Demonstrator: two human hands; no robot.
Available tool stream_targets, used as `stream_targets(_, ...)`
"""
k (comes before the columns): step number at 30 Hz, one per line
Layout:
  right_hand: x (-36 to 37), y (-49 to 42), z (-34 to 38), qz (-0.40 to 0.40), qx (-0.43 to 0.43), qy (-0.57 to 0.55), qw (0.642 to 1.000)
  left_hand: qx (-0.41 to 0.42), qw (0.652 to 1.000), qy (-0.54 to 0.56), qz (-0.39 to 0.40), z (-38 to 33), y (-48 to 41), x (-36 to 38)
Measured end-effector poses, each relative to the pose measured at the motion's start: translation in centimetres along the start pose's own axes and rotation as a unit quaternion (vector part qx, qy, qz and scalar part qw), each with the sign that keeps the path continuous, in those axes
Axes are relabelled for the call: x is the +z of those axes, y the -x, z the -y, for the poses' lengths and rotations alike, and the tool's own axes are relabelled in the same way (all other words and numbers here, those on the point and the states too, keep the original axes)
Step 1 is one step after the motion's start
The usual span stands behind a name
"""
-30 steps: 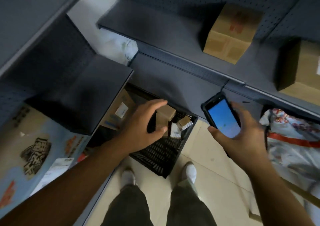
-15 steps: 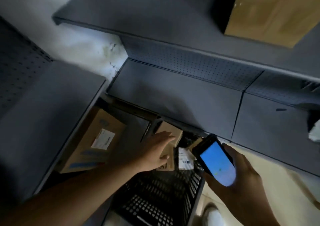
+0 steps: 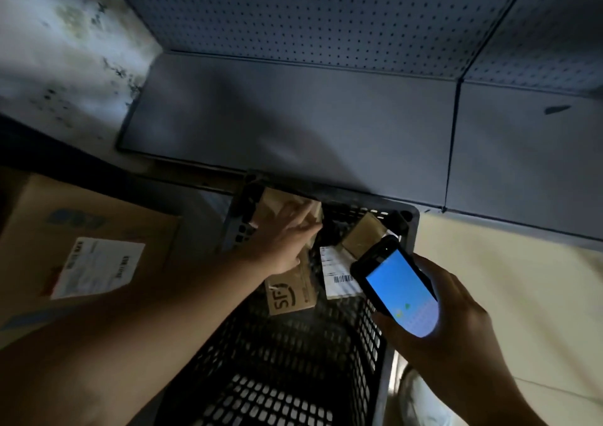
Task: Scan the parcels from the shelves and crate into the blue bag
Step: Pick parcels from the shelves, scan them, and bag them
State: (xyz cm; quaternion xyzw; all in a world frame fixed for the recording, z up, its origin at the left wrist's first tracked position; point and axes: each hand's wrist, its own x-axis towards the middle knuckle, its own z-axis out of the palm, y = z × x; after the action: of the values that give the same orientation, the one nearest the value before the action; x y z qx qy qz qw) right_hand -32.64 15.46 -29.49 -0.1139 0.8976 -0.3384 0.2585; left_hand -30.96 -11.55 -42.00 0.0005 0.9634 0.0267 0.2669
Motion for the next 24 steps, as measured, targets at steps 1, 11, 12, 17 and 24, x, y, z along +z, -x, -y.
stream_targets(1,0.1,0.1,-0.3,-0.002,0.006,-0.004,1.000,-0.008,1.000,-0.002,-0.013,-0.1,0.0,0.3)
stream_targets(11,0.9,-0.5,1.2,-0.017,0.025,-0.004,1.000,-0.073,0.996,0.050,-0.016,0.5,2.9,1.0)
stream_targets(12,0.9,-0.6,1.7,-0.007,0.026,-0.008,1.000,-0.070,0.996,0.047,-0.019,0.1,3.2,1.0)
stream_targets(17,0.3,-1.0,4.2,0.009,0.022,0.006,1.000,-0.036,0.989,0.137,-0.047,0.6,5.1,0.1)
stream_targets(24,-3.2,-0.2,9.4,0.004,-0.005,0.018,1.000,-0.032,0.950,0.302,-0.066,4.5,9.3,-10.0)
